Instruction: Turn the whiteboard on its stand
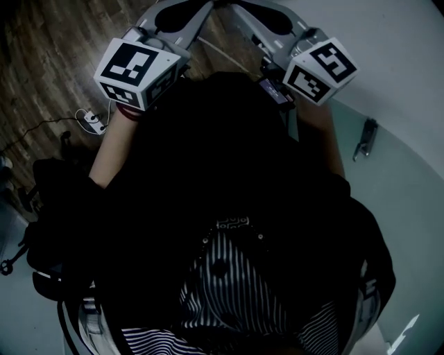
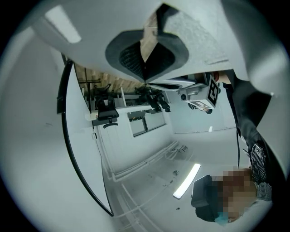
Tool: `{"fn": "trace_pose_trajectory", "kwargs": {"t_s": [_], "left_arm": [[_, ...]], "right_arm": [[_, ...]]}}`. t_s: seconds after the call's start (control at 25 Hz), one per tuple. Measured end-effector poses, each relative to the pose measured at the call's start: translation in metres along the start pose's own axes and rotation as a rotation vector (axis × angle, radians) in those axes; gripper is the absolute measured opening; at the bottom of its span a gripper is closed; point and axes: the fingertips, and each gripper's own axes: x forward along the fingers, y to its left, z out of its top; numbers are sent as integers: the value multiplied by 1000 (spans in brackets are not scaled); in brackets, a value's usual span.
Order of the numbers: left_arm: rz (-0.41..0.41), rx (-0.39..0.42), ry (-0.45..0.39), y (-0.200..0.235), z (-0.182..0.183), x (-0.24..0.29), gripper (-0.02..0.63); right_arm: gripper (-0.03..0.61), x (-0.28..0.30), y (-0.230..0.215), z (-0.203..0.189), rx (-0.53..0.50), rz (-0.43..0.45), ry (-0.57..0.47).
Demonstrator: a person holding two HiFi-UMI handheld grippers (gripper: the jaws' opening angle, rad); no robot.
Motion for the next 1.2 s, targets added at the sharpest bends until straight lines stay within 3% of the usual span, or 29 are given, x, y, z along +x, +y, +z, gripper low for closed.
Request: {"fn": "trace_pose_trajectory", "kwargs": {"t_s": [0.2,0.56,0.8,0.92,1.2], "left_arm": [[0,-26,-19,-1,3,-2,-14],[-47,27,54,-7,-13,4,-14],[13,1,19,-3,12,-1,-14],[27,5,-21,8,62,-4,-14],[47,28,-125,40,243,-6,-14]], "right_arm": [[2,-13,-6,6,18,-44,-4],[2,-12,-29,-9,68,-70,-24],[2,-9,-41,27,36,-36,-50],[2,-1,-34,86,-18,-9,-61],[2,8,-20,264,-107,16,-70]]}}
